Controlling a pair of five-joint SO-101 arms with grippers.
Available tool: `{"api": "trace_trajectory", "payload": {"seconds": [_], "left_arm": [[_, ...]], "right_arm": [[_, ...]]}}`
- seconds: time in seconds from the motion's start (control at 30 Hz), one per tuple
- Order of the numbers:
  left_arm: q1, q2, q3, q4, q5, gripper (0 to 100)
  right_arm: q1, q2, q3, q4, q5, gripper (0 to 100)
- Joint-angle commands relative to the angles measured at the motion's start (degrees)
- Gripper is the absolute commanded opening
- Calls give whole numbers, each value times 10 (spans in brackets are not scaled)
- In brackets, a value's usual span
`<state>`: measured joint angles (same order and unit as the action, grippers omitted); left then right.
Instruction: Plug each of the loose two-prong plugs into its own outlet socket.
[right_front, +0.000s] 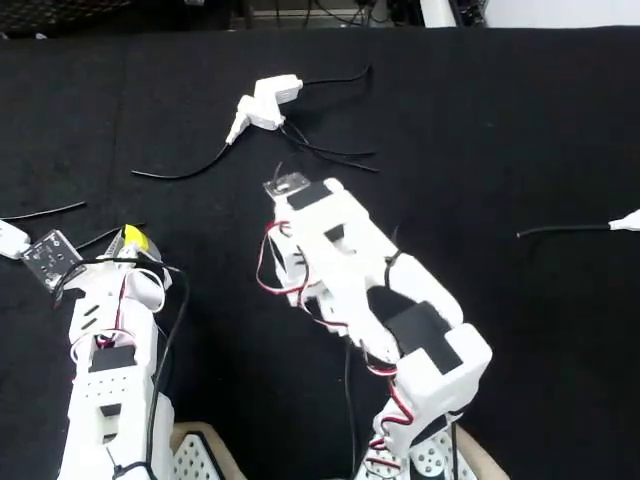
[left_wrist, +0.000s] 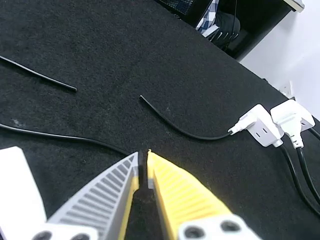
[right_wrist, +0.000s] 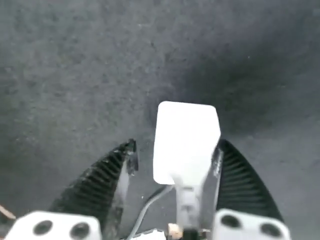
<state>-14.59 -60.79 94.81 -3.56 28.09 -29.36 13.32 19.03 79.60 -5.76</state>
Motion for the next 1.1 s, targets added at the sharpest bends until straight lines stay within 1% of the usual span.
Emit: {"api": "trace_trajectory", "payload": {"seconds": [0.0,0.1,0.13,0.3,0.4,0.5,0.6,0.67,0.73,0.83,0.97,1.07], "left_arm": [[0,-10,-7,-11,-4,51],[0,-10,-7,-11,-4,51],[0,-10,-7,-11,-4,51],[-1,-10,-7,-10,-4,51],[-1,-10,-7,-10,-4,51],[-1,-10,-7,-10,-2,51],[-1,-10,-8,-11,-2,51],[-1,-10,-8,-10,-2,51],[-1,-10,-7,-10,-2,51],[-1,-10,-7,-10,-2,51],[-1,-10,-6,-9,-4,49],[-5,-10,-6,-9,-4,49]], "right_arm": [[19,-26,37,-43,-8,230],[36,-26,57,-68,-7,224],[36,-26,58,-73,-7,203],[36,-25,62,-94,-7,10],[45,-25,58,-94,-7,31],[66,-27,35,-89,-5,11],[96,-28,-36,-62,-3,13],[109,-25,-102,-31,19,14],[114,-26,-162,-24,37,14],[121,-25,-242,-59,40,15],[122,-24,-298,-133,41,15],[123,-1,-320,-193,70,16]]}}
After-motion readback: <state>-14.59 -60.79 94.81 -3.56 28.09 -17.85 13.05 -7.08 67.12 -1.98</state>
